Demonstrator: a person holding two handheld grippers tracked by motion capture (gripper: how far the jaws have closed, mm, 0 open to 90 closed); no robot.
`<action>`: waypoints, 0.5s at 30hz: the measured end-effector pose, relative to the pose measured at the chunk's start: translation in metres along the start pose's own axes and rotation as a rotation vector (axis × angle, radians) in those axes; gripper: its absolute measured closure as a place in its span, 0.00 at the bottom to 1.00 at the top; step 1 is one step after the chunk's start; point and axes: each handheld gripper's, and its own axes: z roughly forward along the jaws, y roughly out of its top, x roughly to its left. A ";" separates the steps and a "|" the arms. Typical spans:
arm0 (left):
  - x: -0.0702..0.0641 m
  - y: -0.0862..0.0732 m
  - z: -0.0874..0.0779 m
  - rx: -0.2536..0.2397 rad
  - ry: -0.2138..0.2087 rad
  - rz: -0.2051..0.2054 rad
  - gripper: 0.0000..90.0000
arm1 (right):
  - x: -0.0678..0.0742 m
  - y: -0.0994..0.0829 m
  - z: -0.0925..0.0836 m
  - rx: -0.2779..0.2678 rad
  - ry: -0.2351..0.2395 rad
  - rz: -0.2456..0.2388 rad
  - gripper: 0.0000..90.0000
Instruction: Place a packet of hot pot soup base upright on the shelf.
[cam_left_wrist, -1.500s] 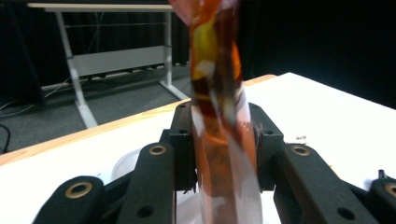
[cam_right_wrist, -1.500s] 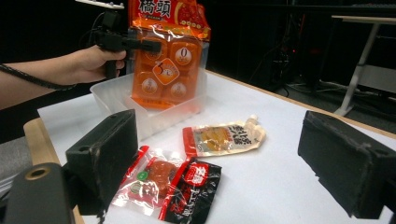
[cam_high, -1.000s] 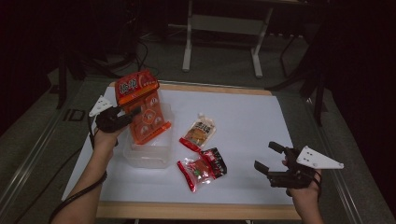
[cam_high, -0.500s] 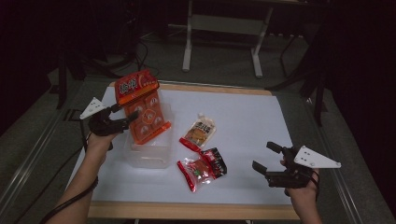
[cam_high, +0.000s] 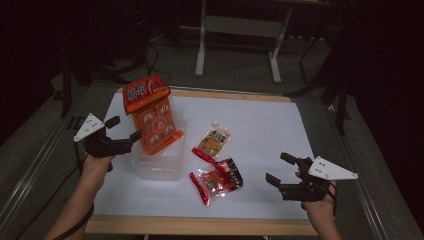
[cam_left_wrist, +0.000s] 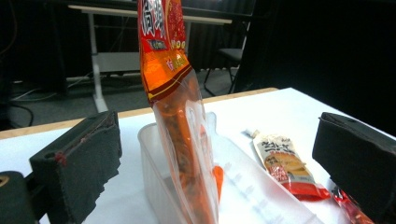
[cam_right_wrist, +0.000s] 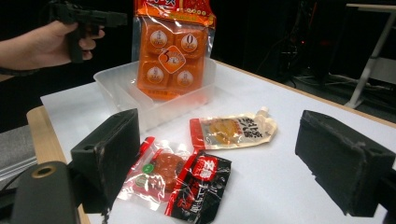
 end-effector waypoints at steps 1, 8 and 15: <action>-0.002 0.001 -0.003 -0.004 -0.002 0.000 0.02 | 0.000 0.000 0.000 0.000 0.001 -0.003 0.17; -0.020 0.003 -0.022 -0.015 -0.029 0.036 0.02 | -0.003 -0.003 0.005 -0.002 0.003 -0.031 0.19; -0.042 -0.002 -0.032 -0.020 -0.097 0.048 0.02 | 0.001 -0.003 0.013 0.028 -0.003 -0.027 0.16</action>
